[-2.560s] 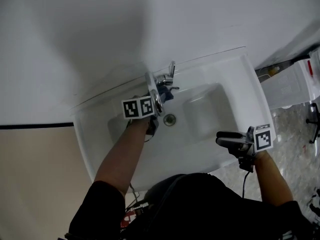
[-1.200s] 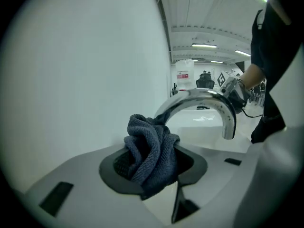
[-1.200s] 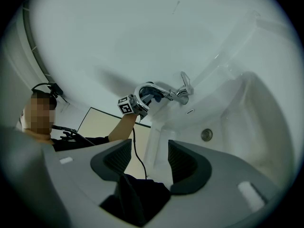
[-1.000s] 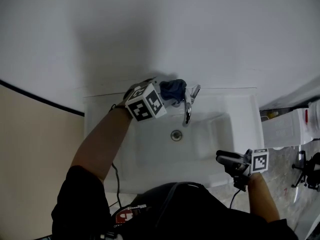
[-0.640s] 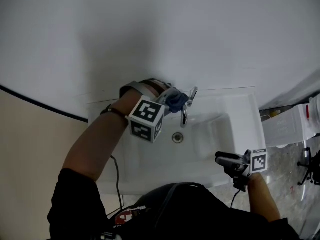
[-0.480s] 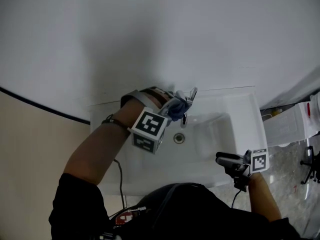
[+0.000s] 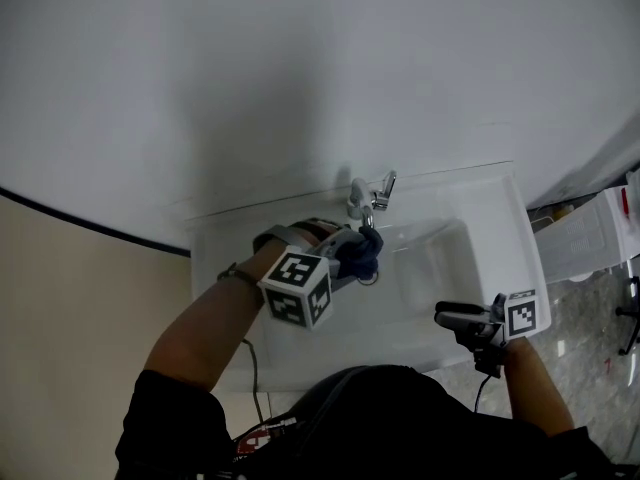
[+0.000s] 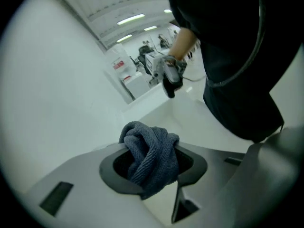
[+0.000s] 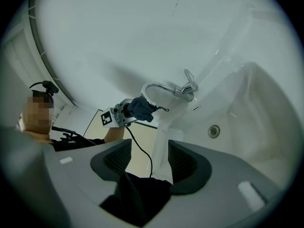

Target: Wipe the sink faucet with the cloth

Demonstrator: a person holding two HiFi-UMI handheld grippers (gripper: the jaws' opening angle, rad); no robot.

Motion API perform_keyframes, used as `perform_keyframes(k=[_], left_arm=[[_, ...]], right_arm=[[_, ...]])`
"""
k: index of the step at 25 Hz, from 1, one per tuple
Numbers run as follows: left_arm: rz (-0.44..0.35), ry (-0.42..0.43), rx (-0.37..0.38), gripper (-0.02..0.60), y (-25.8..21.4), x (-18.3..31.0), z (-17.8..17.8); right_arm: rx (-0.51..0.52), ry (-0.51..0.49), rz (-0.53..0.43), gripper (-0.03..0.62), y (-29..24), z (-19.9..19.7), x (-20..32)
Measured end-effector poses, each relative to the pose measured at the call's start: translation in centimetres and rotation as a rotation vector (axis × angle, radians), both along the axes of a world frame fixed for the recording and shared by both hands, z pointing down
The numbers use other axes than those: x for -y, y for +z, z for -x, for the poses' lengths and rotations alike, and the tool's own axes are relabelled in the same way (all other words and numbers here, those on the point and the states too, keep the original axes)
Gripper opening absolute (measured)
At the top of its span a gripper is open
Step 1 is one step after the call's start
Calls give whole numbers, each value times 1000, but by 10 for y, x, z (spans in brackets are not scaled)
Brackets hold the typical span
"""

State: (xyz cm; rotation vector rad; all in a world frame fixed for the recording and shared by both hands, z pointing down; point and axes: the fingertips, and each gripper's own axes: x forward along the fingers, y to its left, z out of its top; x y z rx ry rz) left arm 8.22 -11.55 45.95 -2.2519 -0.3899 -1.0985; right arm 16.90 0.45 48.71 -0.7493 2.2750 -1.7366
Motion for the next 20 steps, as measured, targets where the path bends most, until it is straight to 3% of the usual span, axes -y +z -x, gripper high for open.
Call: perform_keyframes(k=[3,6,8,11,15,20], left_arm=[[253,-263,-145,155,-23,57,7],[427,-578,-278,155,-34,135,5],[520,-742,-325,155,-26,169,-1],[674,-935,-326,155,6,195,-6],[907,-1094,-298,155,52,201,-7],[1115,-1146,-328,152,53,198,-14]], right_arm=[[9,19,-10,232,-1,-8,-1],[20,51,-6,232,5,-19,-6],[29,72,3,232,9,-25,-12],[36,94,12,232,15,-34,-19],[51,132,14,232,19,-47,-24],[70,144,18,232,17,-53,-31]])
